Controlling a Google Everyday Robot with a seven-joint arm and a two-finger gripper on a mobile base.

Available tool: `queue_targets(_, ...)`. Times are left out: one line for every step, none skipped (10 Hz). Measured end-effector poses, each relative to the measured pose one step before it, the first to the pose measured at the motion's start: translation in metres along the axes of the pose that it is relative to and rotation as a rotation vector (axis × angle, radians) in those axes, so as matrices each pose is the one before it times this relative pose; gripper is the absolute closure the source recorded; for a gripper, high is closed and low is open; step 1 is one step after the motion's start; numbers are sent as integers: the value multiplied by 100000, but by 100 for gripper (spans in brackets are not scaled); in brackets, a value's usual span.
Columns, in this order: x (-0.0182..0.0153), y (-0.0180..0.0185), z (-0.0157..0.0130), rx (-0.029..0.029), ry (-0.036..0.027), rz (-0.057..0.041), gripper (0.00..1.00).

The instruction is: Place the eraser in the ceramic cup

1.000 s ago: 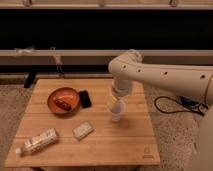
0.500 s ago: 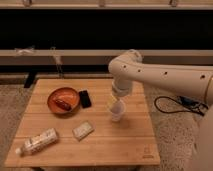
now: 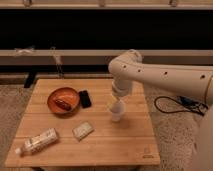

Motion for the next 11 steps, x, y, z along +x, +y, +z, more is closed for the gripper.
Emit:
queue_targets(0, -1, -1, 4, -2, 2, 20)
queue_targets(-2, 4, 3, -5, 0, -6, 20)
queue_targets(-4, -21, -9, 16, -50, -76, 20)
queue_targets(-102, 88, 4, -139, -758, -1246, 20)
queue_targets(-298, 717, -235, -219, -2362, -4615, 20)
queue_targets(-471, 961, -245, 395, -2234, -6333, 20)
queue_targets(-1249, 1900, -427, -192, -3512, -8368, 20)
queue_targets(-1540, 1981, -204, 263, -3041, -9421, 20)
queue_targets(-1579, 2170, -54, -163, -2528, -9916, 20)
queue_targets(-1192, 1981, -64, -210, -1822, -8772, 20)
queue_targets(-992, 1893, 140, -350, -1232, -8562, 20)
